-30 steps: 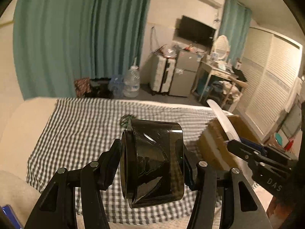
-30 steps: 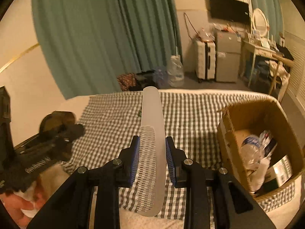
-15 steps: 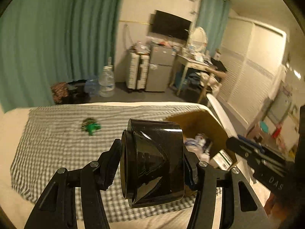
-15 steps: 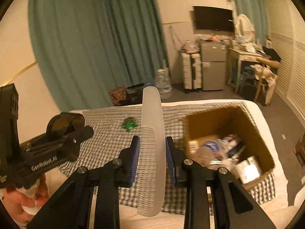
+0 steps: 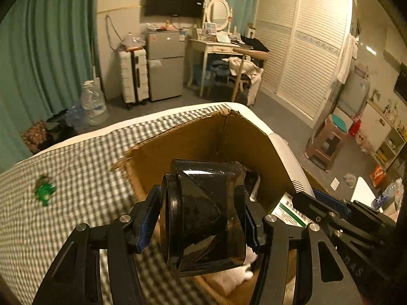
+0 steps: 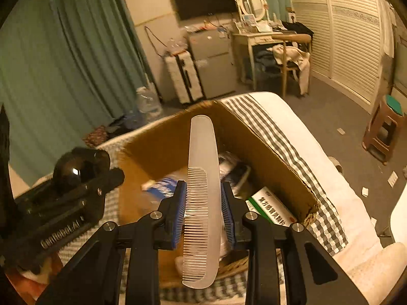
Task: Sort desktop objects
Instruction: 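Carry the tape roll and comb into the cardboard box and release both, then move both tools back toward the green packet on the bed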
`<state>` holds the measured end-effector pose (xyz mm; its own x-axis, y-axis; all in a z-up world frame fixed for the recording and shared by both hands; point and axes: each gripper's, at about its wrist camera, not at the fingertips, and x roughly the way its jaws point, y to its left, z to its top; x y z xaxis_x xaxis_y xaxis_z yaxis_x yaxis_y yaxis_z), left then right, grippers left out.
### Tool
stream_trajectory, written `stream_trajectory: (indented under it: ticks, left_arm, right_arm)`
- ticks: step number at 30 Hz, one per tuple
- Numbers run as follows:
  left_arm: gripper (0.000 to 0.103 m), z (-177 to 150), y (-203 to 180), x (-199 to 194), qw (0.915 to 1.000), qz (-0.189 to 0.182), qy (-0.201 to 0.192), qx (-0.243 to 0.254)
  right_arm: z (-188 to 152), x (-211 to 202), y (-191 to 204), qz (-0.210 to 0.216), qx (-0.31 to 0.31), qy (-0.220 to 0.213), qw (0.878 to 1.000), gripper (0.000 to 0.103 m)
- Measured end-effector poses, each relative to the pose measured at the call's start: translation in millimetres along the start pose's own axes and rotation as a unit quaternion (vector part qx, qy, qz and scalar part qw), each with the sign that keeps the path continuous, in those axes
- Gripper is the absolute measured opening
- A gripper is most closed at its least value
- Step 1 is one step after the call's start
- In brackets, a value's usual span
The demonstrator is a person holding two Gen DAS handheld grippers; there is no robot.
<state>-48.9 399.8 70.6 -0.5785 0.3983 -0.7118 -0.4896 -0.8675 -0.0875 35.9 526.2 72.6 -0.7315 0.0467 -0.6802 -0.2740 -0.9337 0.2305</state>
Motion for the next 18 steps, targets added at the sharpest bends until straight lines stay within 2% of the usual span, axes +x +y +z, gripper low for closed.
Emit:
stream_trajectory:
  ticks: [1, 3, 4, 5, 6, 7, 9, 12, 16, 18]
  left_arm:
    - [0.075, 2, 2, 7, 1.0000, -0.002, 0.000, 0.004]
    - [0.091, 4, 6, 9, 0.9999, 0.008, -0.004, 0.012]
    - [0.093, 3, 10, 5, 0.9993, 0.028, -0.018, 0.016]
    - [0.095, 3, 15, -1, 0.9986, 0.037, -0.031, 0.021]
    - [0.097, 4, 19, -4, 0.9986, 0.034, -0.035, 0.021]
    - [0.097, 4, 25, -12, 0.9987, 0.030, -0.039, 0.015]
    - [0.097, 5, 37, -27, 0.9985, 0.029, -0.047, 0.000]
    - [0.098, 0, 61, -66, 0.9962, 0.045, -0.070, -0.026]
    - [0.103, -13, 97, -126, 0.9907, 0.084, -0.095, -0.049]
    - [0.103, -24, 118, -161, 0.9848, 0.124, -0.107, -0.057]
  right_arm:
    - [1, 5, 0, 0.001, 0.000, -0.004, 1.000, 0.027]
    - [4, 9, 2, -0.005, -0.002, -0.024, 1.000, 0.029]
    - [6, 9, 3, -0.012, -0.005, -0.036, 0.999, 0.044]
    - [6, 6, 5, -0.021, -0.007, -0.052, 0.998, 0.070]
    - [7, 2, 6, -0.030, -0.007, -0.070, 0.997, 0.080]
    - [8, -5, 9, -0.036, -0.006, -0.092, 0.995, 0.085]
    - [9, -19, 15, -0.033, -0.010, -0.117, 0.992, 0.085]
    - [14, -40, 33, -0.021, -0.026, -0.135, 0.990, 0.085]
    - [16, -71, 69, -0.009, -0.059, -0.151, 0.987, 0.085]
    - [14, -85, 85, 0.000, -0.072, -0.153, 0.986, 0.085]
